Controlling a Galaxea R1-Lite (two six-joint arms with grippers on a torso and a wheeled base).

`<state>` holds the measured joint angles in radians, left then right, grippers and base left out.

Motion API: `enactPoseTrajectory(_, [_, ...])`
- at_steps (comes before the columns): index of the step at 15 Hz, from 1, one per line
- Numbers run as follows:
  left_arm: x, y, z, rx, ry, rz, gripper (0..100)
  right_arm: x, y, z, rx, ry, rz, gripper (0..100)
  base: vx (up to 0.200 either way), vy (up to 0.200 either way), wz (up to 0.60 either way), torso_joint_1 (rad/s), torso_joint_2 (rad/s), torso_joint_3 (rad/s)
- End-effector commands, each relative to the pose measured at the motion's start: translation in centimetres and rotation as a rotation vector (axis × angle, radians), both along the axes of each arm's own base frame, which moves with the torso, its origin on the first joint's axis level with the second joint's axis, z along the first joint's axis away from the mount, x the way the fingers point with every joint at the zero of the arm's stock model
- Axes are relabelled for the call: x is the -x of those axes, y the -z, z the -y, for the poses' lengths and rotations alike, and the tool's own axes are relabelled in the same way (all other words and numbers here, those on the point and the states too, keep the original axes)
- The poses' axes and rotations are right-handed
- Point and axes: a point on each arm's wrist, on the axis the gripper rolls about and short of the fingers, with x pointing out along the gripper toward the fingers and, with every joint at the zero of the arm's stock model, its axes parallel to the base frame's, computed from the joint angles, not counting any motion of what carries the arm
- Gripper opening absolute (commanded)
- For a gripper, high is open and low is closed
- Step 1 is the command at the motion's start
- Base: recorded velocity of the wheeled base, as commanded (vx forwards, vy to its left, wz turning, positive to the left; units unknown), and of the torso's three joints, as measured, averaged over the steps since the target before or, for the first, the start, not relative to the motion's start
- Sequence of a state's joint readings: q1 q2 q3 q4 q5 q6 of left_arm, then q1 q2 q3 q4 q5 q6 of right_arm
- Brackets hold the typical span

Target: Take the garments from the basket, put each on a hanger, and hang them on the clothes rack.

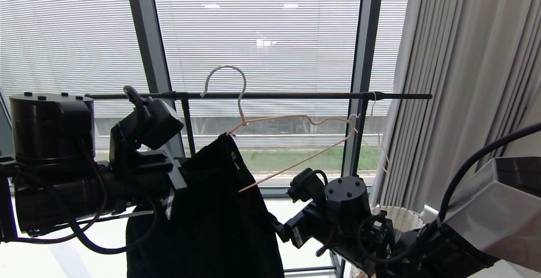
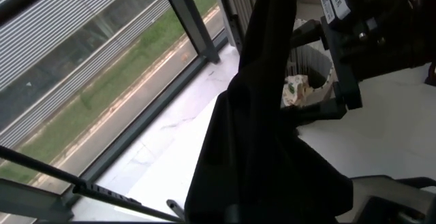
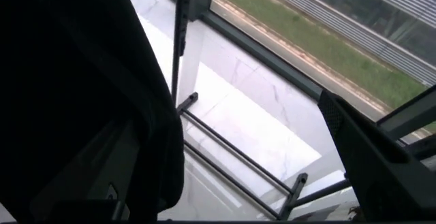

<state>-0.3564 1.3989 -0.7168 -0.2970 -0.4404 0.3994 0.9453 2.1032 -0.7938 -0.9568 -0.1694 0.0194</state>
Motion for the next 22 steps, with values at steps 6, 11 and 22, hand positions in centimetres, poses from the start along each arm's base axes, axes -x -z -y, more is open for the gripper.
enactPoseTrajectory(6, [0.6, 0.7, -0.3, -0.016, -0.018, -0.014, 0, -2.0, 1.4, 3.8, 0.091, 0.199, -0.008, 100, 0.000, 0.000, 0.00, 0.000, 0.00, 0.000])
enactPoseTrajectory(11, [0.7, 1.6, -0.4, -0.048, -0.060, -0.037, 0, -4.8, -0.4, 7.2, 0.055, 0.342, 0.024, 100, 0.000, 0.000, 0.00, 0.000, 0.00, 0.000])
enactPoseTrajectory(22, [1.6, 4.2, -0.8, -0.133, -0.040, -0.086, 0, -6.0, -2.6, 9.6, 0.015, 0.412, 0.069, 100, 0.000, 0.000, 0.00, 0.000, 0.00, 0.000])
